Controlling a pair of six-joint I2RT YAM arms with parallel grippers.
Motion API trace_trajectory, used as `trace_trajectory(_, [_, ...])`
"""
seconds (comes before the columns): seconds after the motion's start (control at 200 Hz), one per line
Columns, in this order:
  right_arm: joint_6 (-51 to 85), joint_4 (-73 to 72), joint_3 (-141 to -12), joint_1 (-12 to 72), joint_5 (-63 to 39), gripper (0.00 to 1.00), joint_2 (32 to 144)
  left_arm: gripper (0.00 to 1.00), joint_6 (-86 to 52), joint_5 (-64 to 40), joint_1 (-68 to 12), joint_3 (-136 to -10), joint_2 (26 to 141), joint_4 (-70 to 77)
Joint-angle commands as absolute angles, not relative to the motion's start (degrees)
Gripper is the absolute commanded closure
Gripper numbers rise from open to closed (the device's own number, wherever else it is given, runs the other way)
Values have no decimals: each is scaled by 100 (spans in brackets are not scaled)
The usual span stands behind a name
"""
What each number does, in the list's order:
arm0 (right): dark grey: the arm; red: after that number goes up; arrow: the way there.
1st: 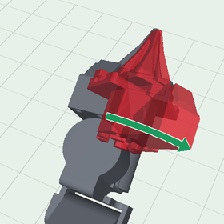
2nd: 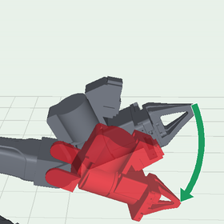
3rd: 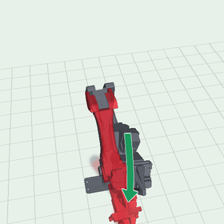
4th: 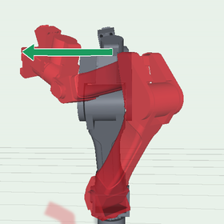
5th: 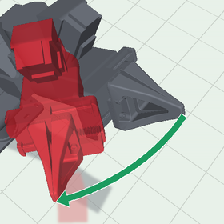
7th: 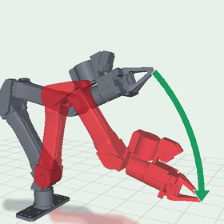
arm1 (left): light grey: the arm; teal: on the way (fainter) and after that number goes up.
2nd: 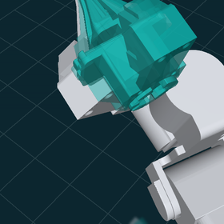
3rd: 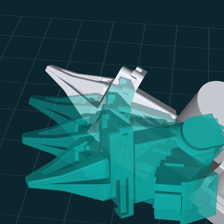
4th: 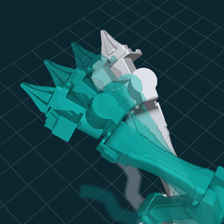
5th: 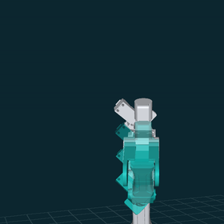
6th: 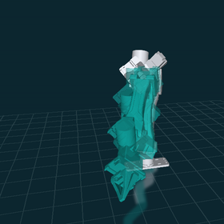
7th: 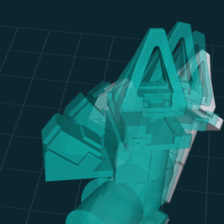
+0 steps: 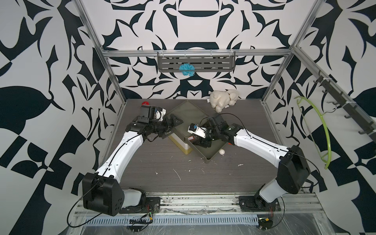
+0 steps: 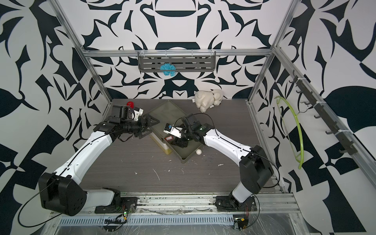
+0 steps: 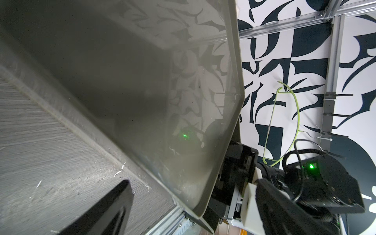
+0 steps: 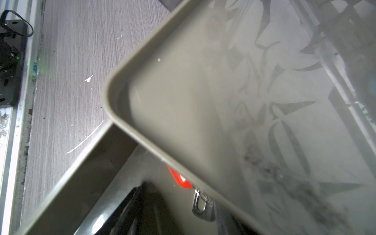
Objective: Take the keys out of the drawer
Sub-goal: Pick up the key from the drawer.
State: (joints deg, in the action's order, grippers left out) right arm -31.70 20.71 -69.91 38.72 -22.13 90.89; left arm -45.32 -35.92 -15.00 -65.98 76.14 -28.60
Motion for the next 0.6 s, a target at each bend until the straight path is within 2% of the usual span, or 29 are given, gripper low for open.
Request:
trace_trajectory(0.0, [-3278, 1391, -6985, 3875, -2005, 37, 8970, 1, -4447, -3700, -1468, -6504, 7496, -2911])
trace_trajectory(0.22, [-3424, 1365, -7031, 3876, -2260, 42, 9059, 1, -4438, -3695, -1459, -6463, 7472, -2934])
trace_trajectory(0.28, [-3466, 1386, -7061, 3876, -2301, 50, 9103, 1, -4438, -3690, -1451, -6435, 7453, -2938])
trace_trajectory(0.35, [-3501, 1458, -7138, 3876, -2317, 66, 9166, 1, -4438, -3691, -1442, -6404, 7427, -2936])
trace_trajectory(0.405, [-3516, 1459, -7149, 3872, -2322, 74, 9200, 1, -4438, -3691, -1433, -6374, 7401, -2946])
trace_trajectory(0.595, [-3522, 1489, -7155, 3876, -2361, 91, 9172, 1, -4438, -3700, -1381, -6284, 7348, -2951])
